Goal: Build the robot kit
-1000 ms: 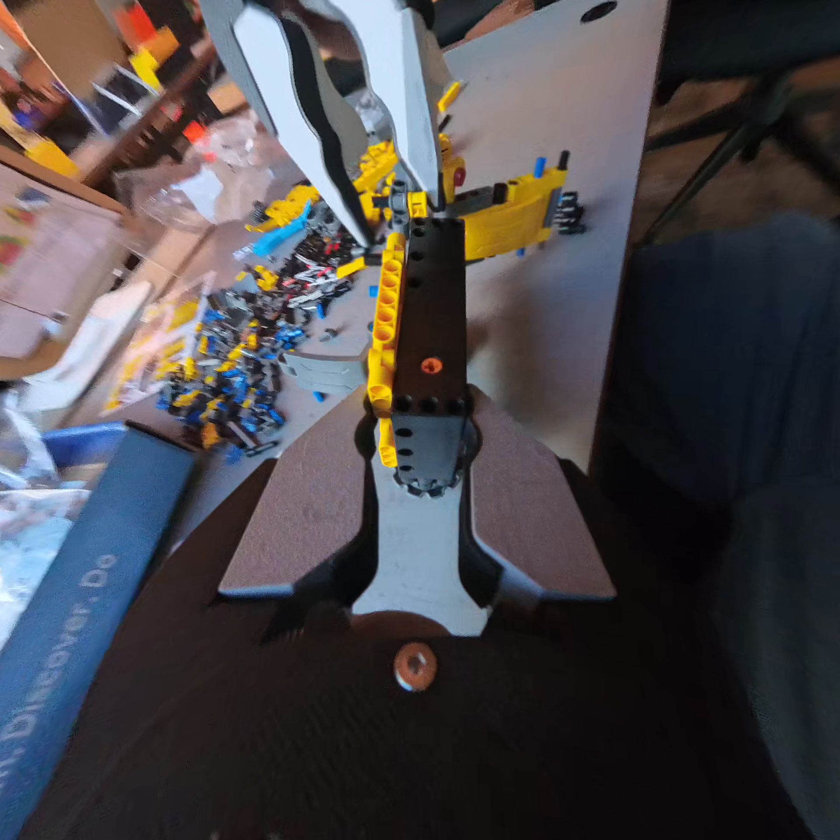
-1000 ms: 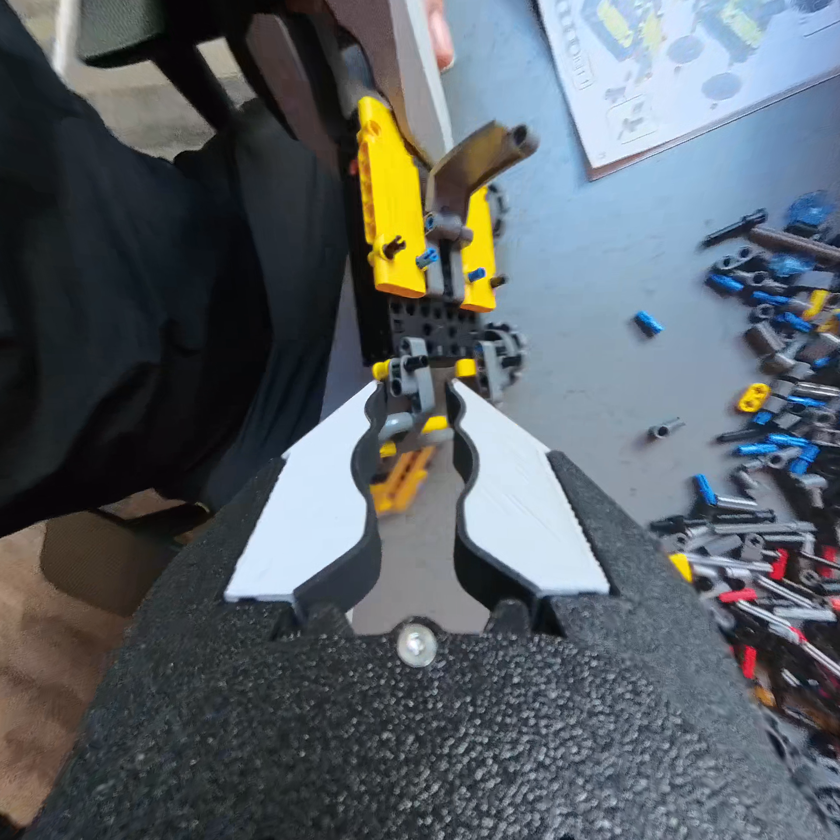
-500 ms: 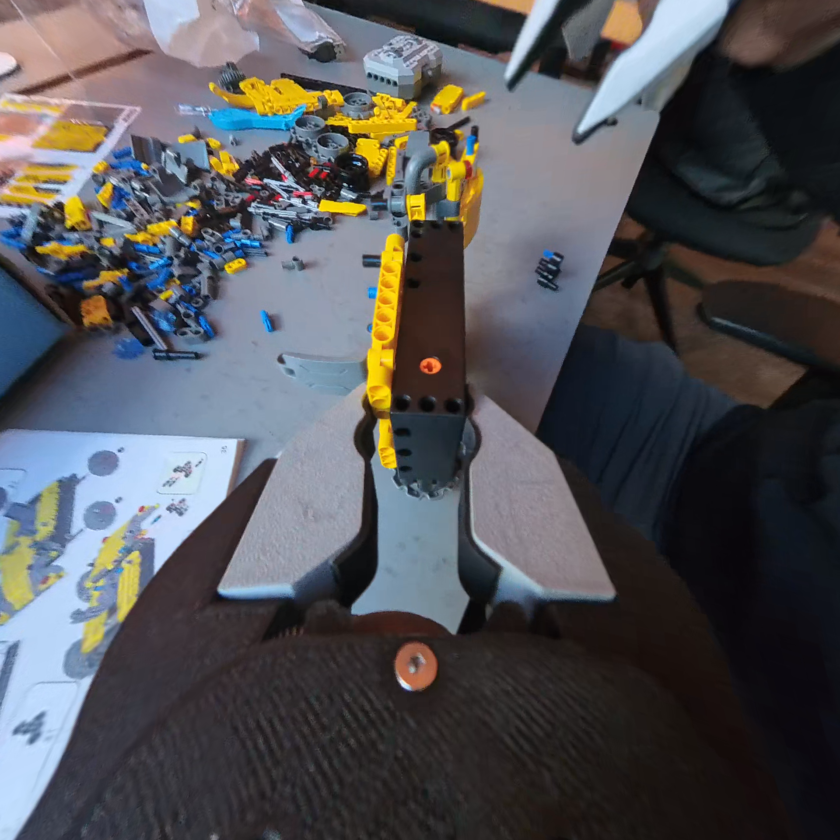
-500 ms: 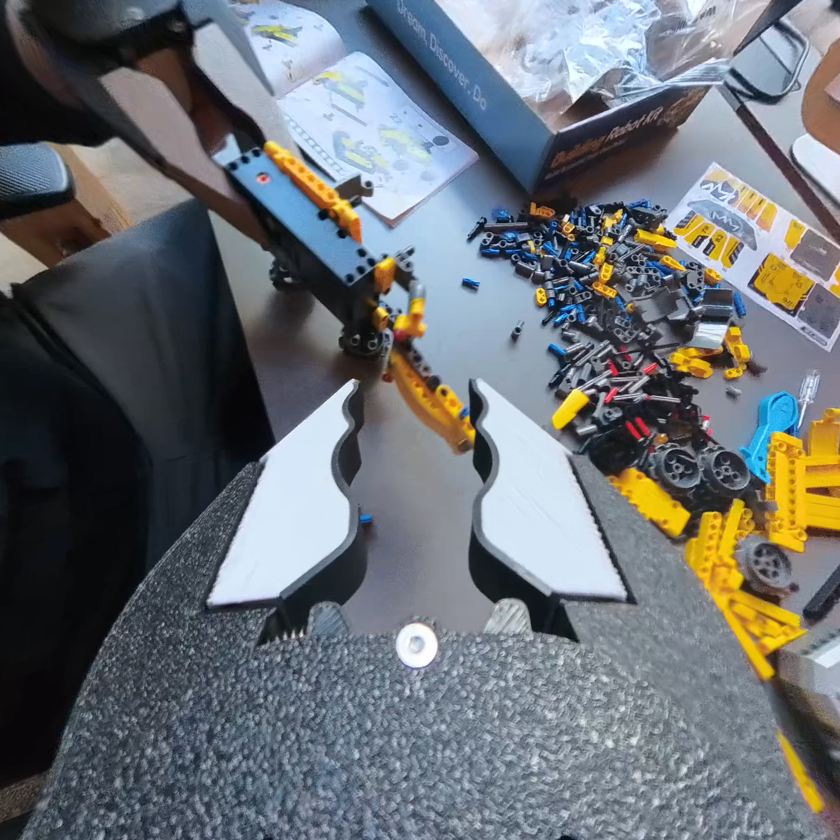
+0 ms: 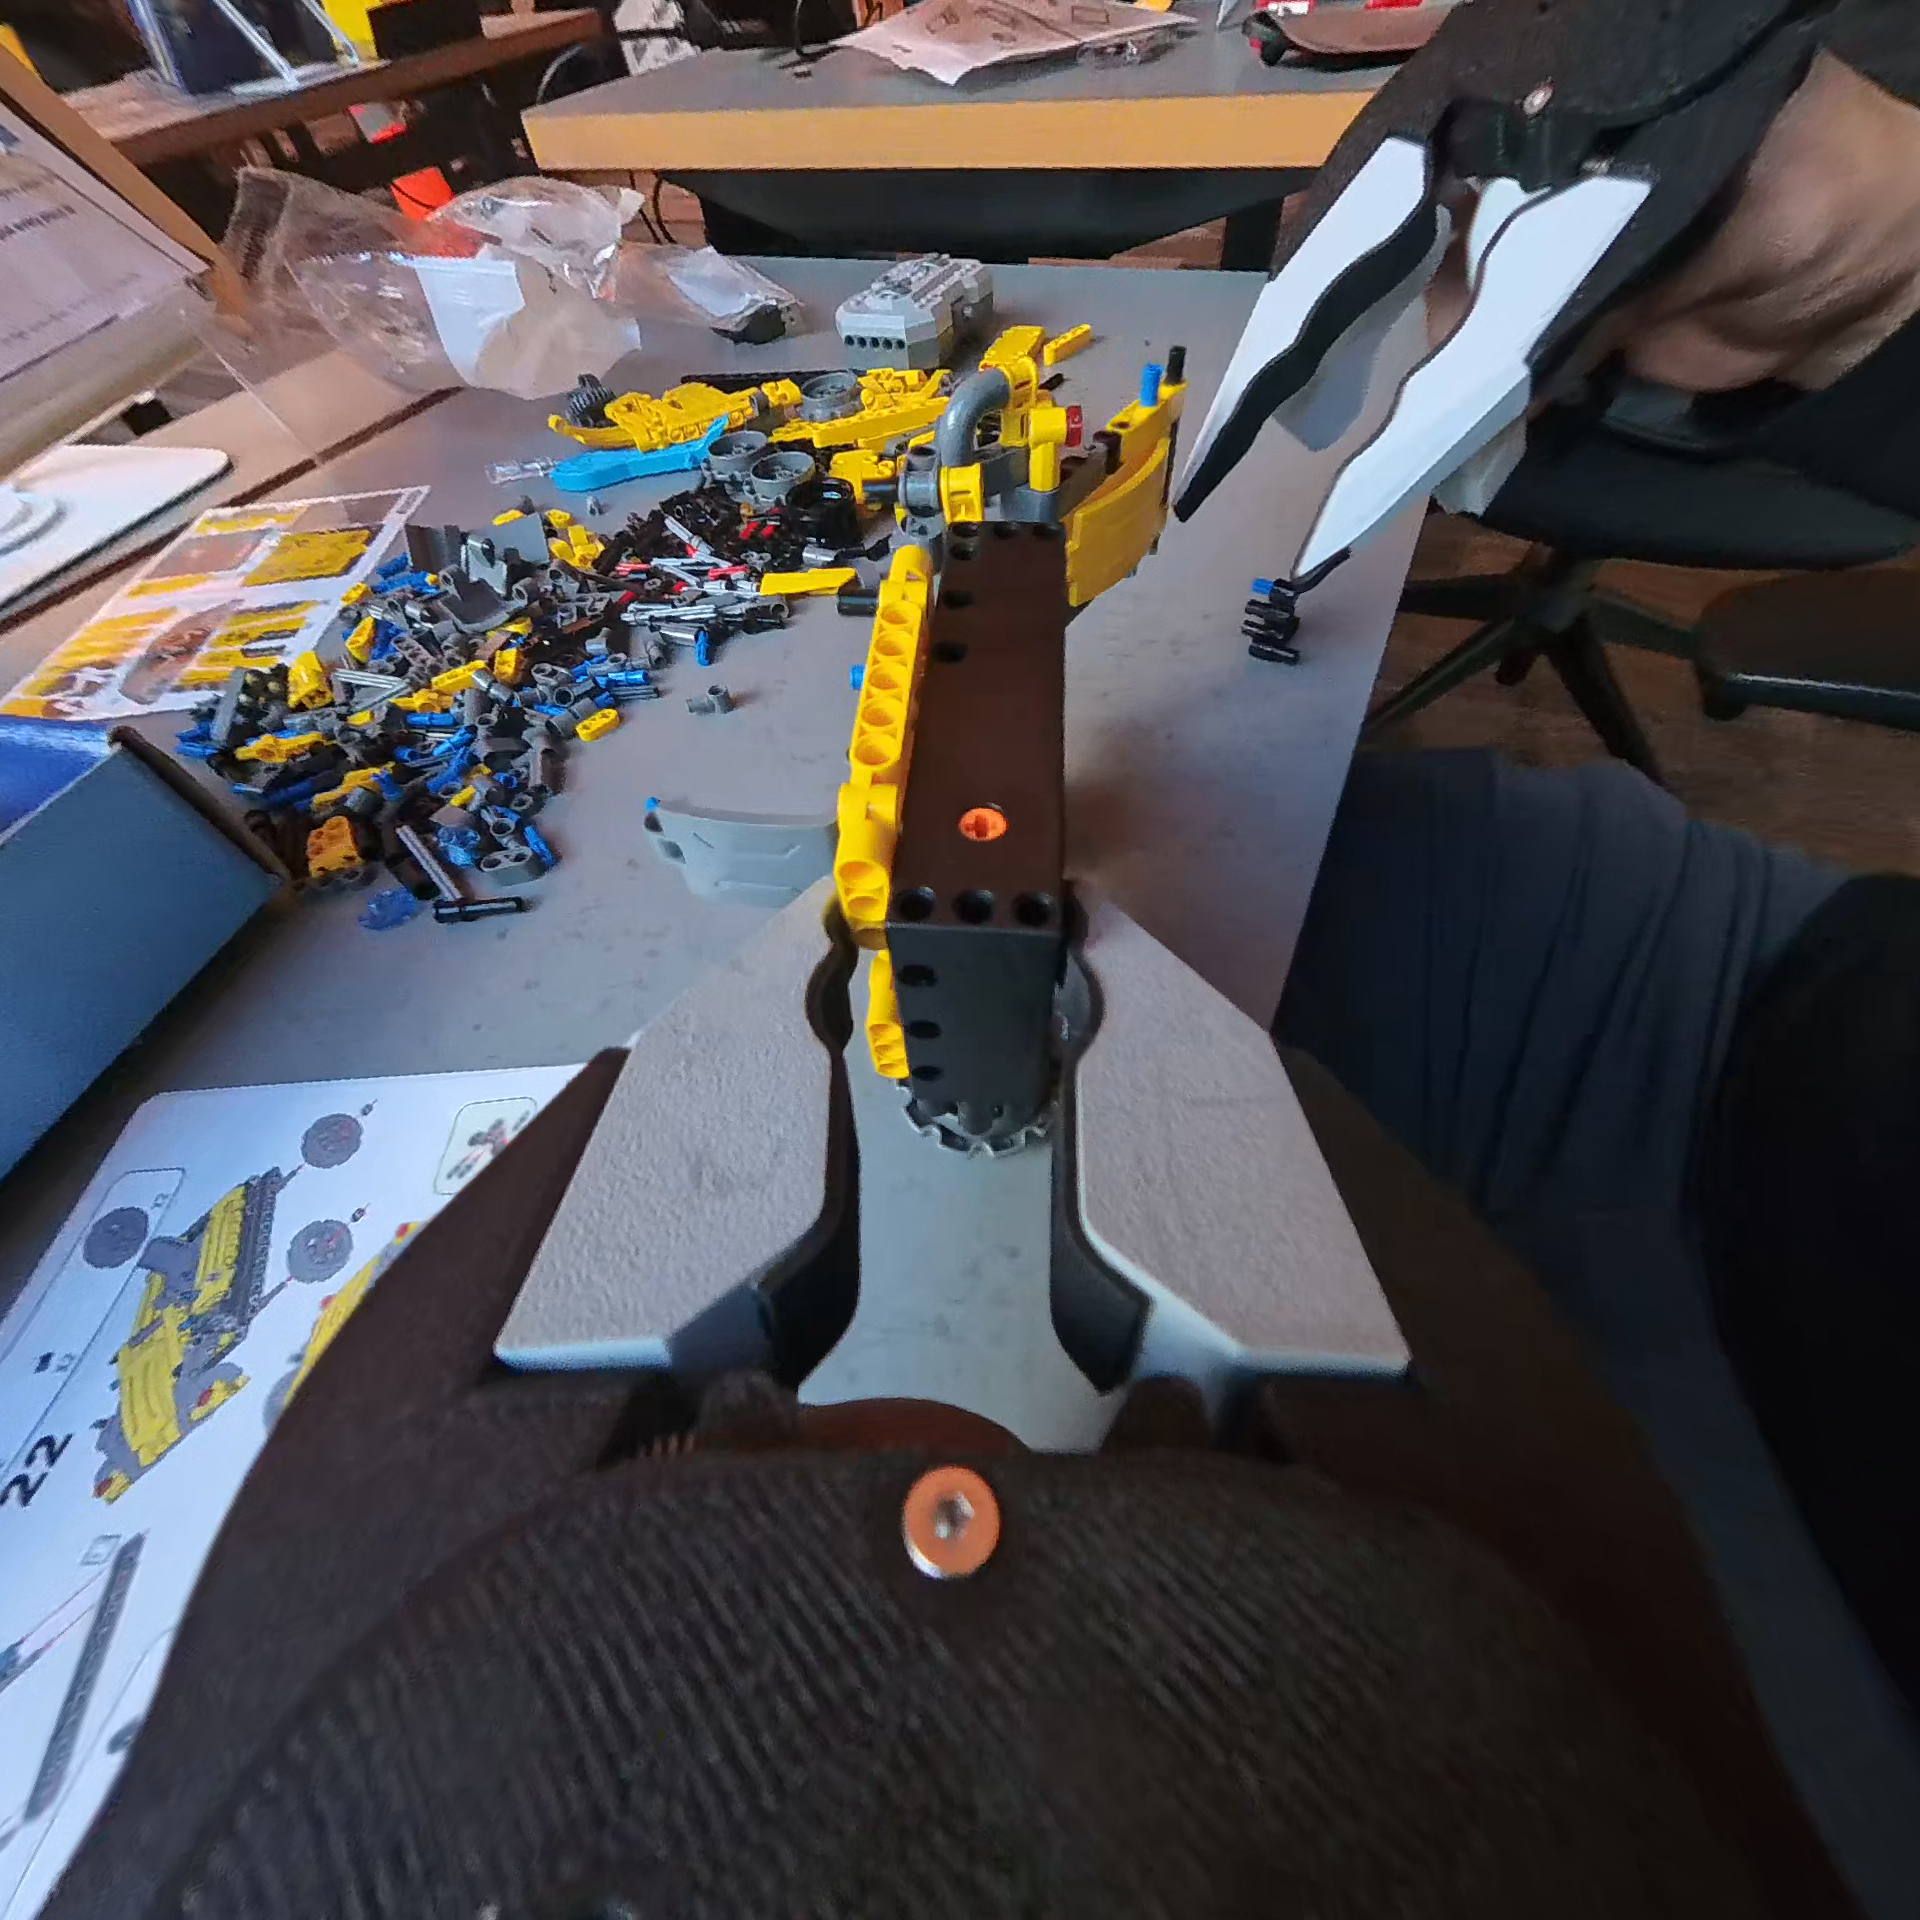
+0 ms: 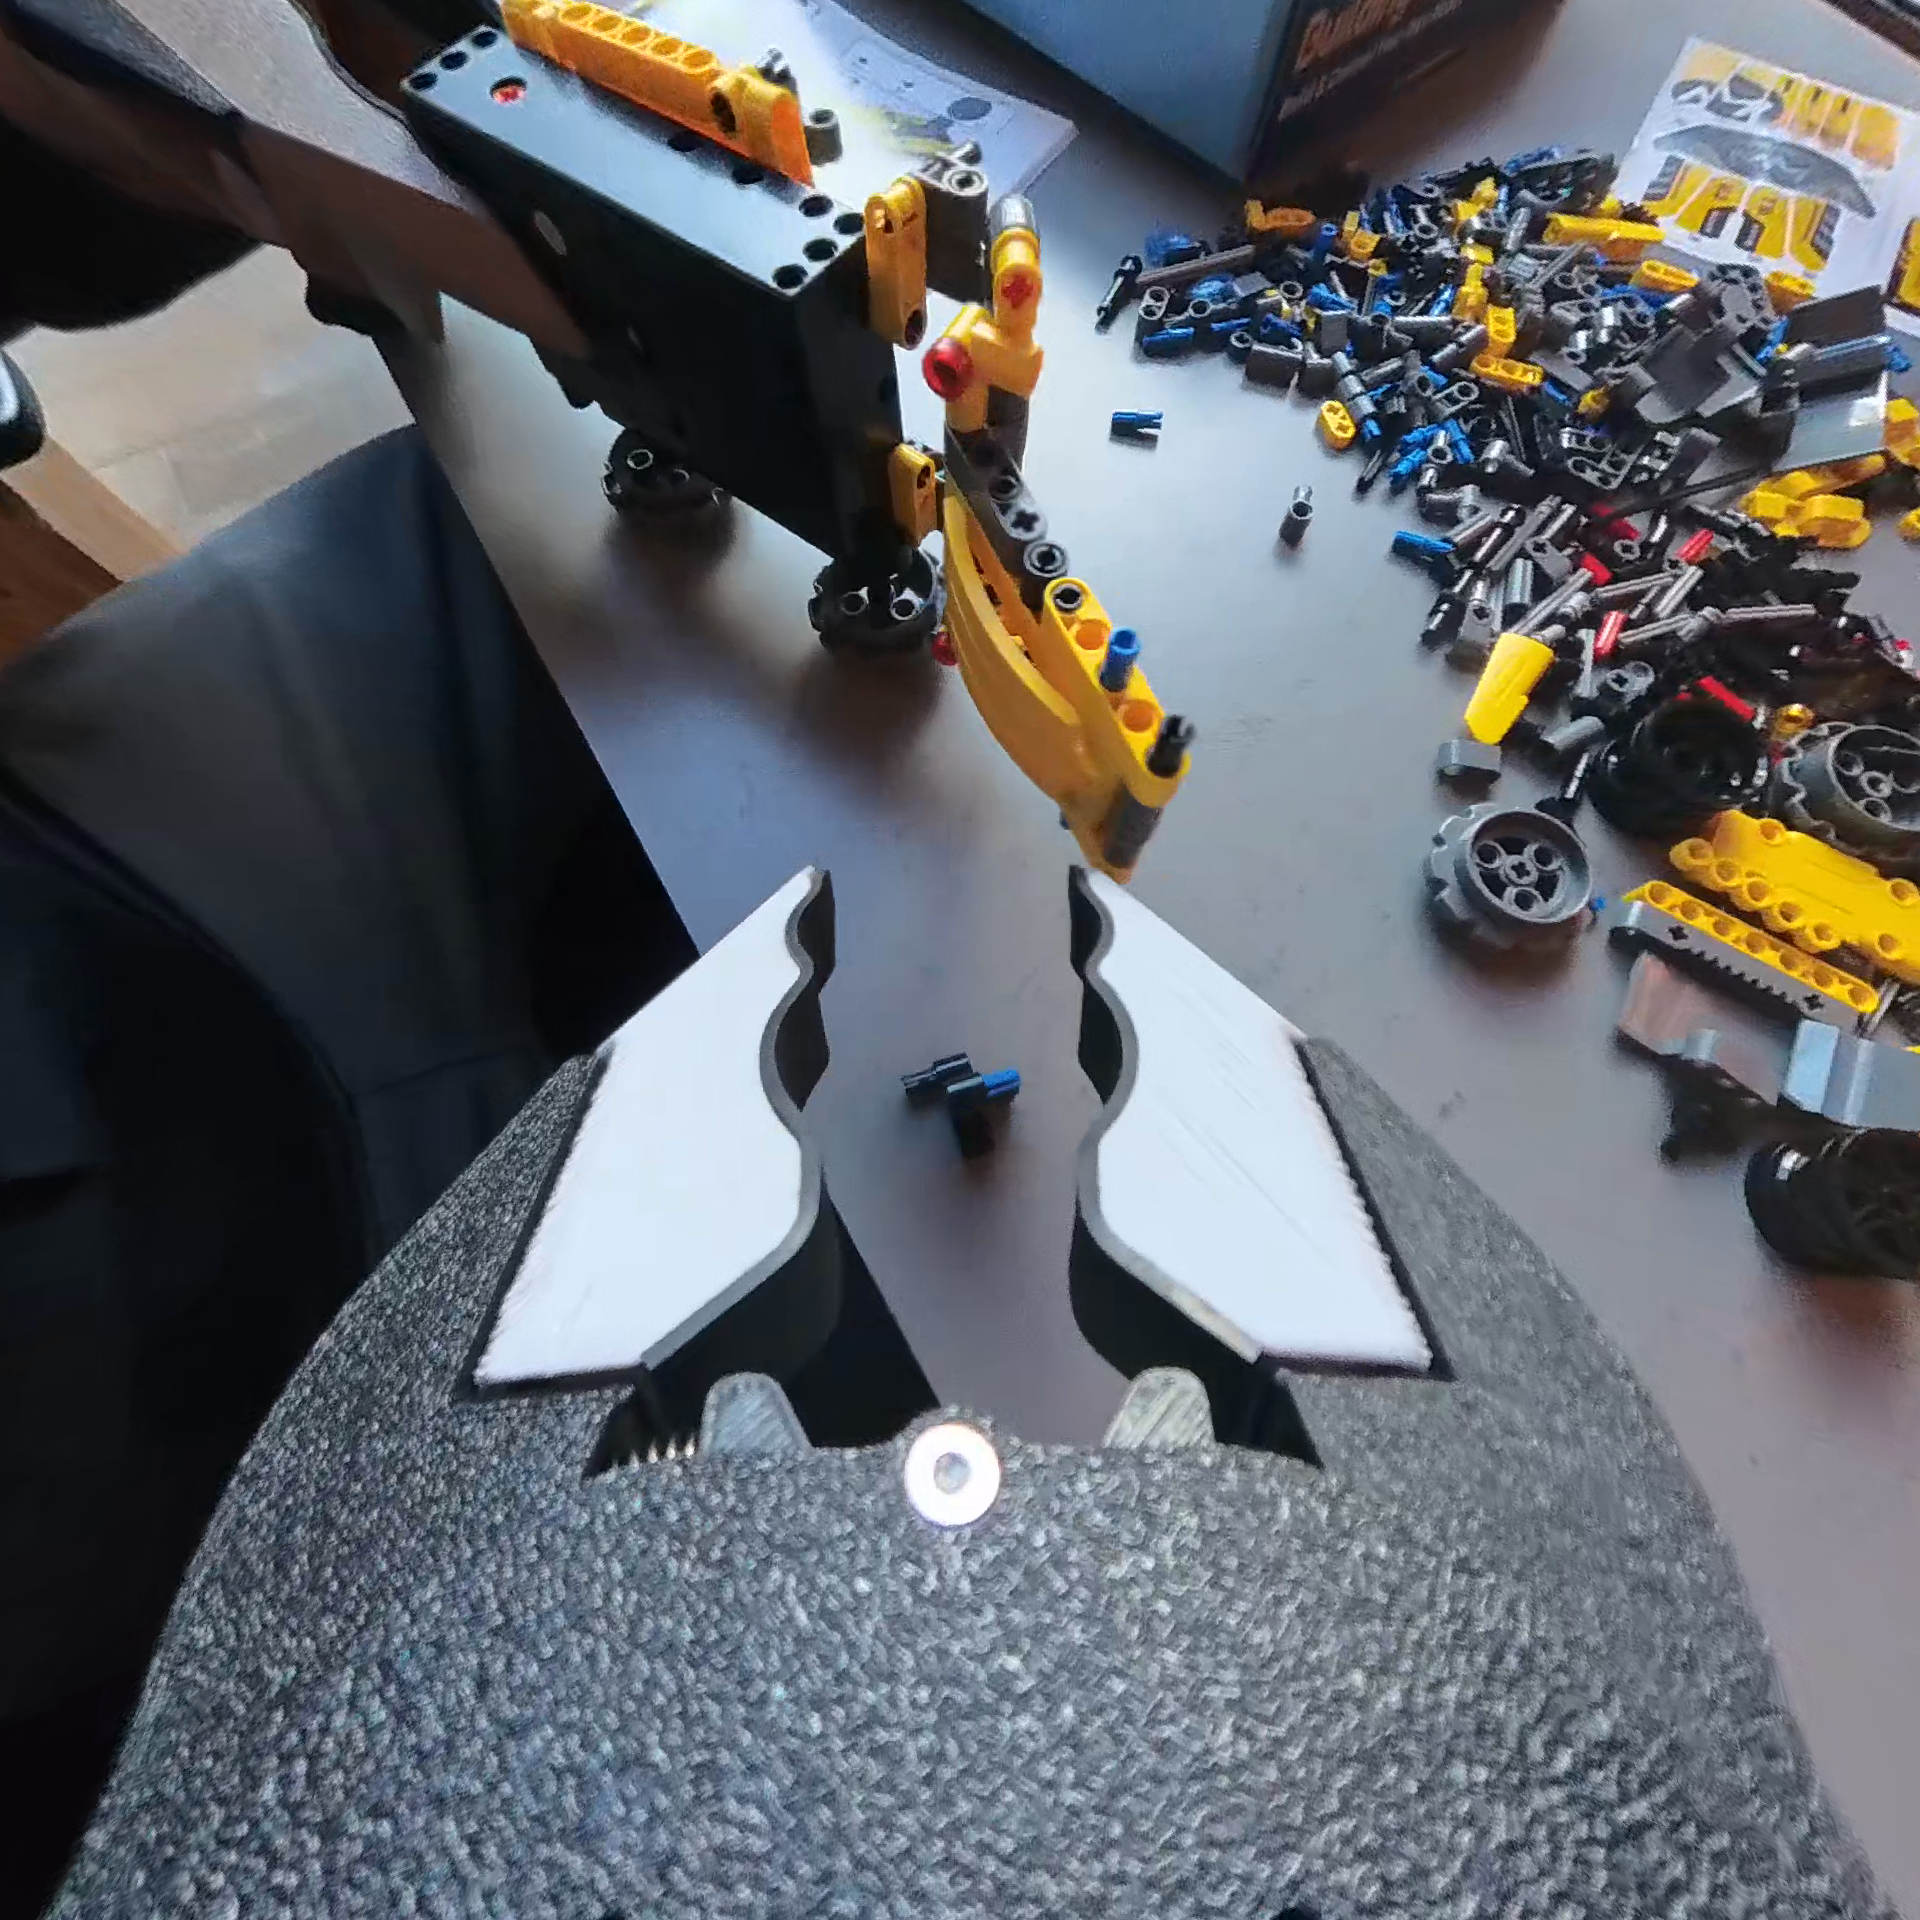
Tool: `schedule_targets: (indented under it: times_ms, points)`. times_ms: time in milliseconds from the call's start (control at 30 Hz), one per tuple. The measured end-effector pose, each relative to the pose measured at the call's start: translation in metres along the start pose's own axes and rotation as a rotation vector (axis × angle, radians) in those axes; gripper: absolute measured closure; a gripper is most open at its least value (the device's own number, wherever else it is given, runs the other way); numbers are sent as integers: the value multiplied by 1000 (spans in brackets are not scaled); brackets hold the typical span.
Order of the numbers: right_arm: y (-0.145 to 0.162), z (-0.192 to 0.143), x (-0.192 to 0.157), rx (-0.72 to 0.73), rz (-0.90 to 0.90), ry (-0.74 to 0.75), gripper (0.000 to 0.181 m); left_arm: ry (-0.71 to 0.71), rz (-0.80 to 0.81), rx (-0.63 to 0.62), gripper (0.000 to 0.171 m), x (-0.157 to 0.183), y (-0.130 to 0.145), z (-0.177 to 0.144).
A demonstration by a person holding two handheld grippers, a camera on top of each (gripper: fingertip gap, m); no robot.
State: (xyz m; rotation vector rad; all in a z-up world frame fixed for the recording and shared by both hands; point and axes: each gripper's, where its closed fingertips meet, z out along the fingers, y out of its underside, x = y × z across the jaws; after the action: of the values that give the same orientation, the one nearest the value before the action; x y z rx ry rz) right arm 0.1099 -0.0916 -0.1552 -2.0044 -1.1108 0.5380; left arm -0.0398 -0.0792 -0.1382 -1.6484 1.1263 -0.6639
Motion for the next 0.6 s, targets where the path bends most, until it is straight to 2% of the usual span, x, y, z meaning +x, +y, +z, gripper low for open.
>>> schedule_targets:
  times_ms: [100,200,300,333,533,600]
  points:
    - [10,-6,4,-30,0,46,135,-22,45,-44,126,2,6,2]
    - [27,-15,3,-77,25,74,134,-32,68,-48,131,4,6,2]
    - [47,-18,1,-132,84,92,126,-22,46,-46,120,6,5,3]
    - [50,-18,2,-133,90,115,126,5,48,-49,138,10,6,3]
    - [49,-6,-2,-112,82,146,128,-2,-14,-56,142,5,6,4]
    - [49,-8,6,-122,47,186,136,-12,-45,-57,142,2,7,5]
